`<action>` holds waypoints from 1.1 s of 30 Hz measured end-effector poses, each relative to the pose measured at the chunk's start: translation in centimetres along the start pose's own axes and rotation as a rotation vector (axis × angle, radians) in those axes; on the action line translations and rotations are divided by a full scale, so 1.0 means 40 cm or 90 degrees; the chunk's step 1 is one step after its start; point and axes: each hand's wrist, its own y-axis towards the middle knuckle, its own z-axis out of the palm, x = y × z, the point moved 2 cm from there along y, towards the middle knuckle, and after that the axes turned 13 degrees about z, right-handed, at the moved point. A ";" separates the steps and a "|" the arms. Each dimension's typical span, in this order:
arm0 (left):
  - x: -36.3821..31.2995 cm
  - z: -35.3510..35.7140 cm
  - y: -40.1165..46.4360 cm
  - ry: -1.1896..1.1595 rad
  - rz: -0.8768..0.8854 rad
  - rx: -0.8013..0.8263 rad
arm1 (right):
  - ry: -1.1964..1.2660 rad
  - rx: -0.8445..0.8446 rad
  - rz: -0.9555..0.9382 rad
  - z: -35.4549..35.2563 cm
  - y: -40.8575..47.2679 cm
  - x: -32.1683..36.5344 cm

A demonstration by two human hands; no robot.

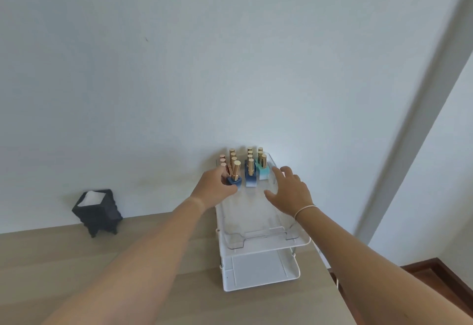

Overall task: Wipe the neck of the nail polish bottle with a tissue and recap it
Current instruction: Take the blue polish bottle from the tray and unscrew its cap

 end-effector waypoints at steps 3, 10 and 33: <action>0.010 -0.047 -0.024 -0.025 -0.001 -0.025 | 0.061 -0.002 -0.041 -0.026 -0.006 0.066; 0.057 -0.176 -0.112 -0.036 0.010 -0.057 | 0.239 0.069 -0.148 -0.059 -0.072 0.281; 0.330 -0.522 -0.375 0.016 -0.041 -0.004 | 0.229 0.154 -0.129 0.102 -0.230 0.771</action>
